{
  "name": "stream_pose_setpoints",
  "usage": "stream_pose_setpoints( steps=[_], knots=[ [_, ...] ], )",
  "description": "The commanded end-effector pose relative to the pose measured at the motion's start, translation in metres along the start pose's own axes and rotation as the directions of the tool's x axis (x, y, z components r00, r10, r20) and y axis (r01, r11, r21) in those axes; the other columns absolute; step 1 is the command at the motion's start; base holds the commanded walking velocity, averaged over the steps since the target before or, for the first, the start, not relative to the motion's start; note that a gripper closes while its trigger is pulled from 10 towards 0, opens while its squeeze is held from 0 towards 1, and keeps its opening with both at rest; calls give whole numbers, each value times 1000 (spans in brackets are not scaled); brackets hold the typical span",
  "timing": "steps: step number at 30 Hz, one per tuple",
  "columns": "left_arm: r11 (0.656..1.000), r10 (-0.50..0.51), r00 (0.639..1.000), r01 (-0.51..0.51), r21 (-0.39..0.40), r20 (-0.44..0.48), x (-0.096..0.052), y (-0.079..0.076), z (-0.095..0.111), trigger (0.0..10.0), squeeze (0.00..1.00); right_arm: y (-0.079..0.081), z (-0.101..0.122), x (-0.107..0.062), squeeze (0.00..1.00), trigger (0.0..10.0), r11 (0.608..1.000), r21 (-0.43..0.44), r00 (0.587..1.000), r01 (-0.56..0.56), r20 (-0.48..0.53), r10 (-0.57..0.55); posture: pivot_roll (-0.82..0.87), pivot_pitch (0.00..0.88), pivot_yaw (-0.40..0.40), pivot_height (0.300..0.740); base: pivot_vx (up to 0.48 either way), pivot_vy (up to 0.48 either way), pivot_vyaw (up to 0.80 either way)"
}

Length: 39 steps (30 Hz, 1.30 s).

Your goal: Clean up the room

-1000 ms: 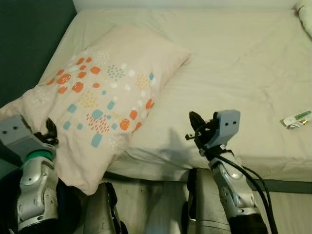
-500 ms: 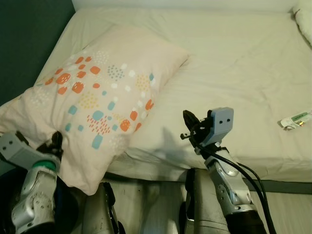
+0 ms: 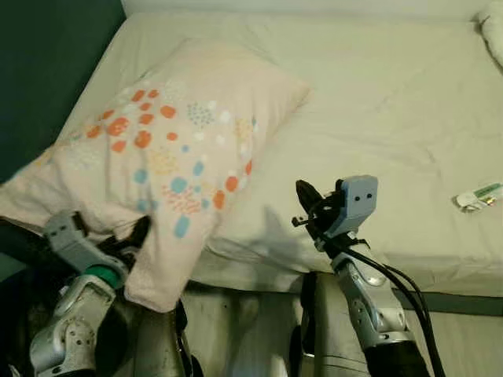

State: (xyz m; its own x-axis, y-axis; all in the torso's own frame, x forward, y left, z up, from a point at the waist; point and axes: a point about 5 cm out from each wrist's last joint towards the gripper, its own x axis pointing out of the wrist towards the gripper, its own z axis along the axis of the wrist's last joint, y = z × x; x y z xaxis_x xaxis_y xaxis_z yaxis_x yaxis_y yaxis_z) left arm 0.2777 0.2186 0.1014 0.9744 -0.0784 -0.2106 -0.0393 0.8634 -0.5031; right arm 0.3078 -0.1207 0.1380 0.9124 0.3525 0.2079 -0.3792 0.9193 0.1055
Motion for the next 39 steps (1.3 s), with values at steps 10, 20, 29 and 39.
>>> stream_pose_setpoints(
  steps=[10,20,29,39],
  knots=[
    [825,-543,817,562,58,-195,-2,-98,-13,0,0,-3,-3,-5,0,10000,999,14,1000,28,-15,-28,-50,155,70,511,0,0,0],
    [687,-716,691,722,82,-98,14,-173,16,1020,0,-1,-3,-2,0,10000,999,20,999,31,-13,-31,-52,154,75,511,0,0,0],
    [726,-351,899,437,530,-261,27,-115,-12,10000,0,-7,-4,-11,0,10000,997,13,997,71,-13,-71,-76,157,96,511,0,0,0],
    [648,-136,990,122,752,-44,-8,-64,35,10000,0,-11,-5,-14,0,10000,996,8,996,86,-21,-86,-48,168,95,511,0,0,0]
  ],
)
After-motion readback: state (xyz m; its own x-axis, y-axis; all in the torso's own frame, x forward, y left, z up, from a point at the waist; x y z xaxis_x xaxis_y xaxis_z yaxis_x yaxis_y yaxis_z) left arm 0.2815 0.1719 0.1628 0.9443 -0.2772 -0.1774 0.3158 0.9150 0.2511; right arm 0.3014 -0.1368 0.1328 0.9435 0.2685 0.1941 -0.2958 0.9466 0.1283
